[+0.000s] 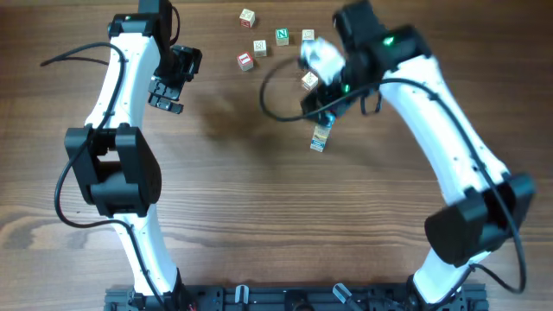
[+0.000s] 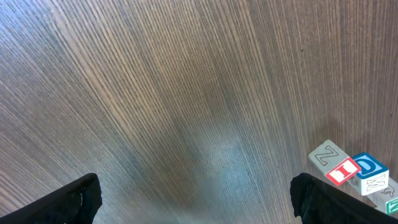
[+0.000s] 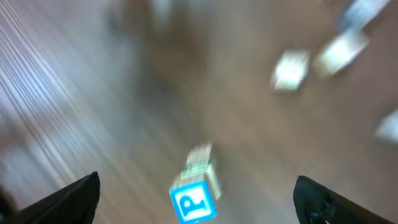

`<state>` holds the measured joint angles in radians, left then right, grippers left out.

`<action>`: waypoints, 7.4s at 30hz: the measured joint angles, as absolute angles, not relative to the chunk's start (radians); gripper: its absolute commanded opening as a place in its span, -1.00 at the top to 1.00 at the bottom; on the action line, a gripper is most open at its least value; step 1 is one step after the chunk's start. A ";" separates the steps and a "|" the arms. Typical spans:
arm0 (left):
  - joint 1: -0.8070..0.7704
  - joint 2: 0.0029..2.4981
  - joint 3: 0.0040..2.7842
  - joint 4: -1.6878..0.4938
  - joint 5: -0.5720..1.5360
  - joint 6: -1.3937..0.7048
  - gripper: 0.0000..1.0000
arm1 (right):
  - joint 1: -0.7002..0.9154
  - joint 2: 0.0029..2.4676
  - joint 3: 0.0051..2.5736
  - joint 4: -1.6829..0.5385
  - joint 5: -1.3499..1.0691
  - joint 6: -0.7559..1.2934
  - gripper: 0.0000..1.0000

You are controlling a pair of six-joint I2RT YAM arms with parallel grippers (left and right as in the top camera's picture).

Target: Form a tower

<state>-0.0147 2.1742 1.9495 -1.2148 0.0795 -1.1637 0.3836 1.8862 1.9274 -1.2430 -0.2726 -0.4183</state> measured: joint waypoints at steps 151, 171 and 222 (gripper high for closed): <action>-0.015 2.173 1.950 -1.215 0.080 -1.164 -1.00 | 0.470 2.077 1.784 -1.265 -0.058 -0.475 -0.58; -0.015 2.173 1.950 -1.215 0.080 -1.164 -1.00 | 0.470 2.077 1.769 -1.247 -0.039 -0.475 -0.35; -0.014 2.173 1.950 -1.215 0.080 -1.164 -1.00 | 0.463 2.077 1.769 -1.243 -0.036 -0.484 0.07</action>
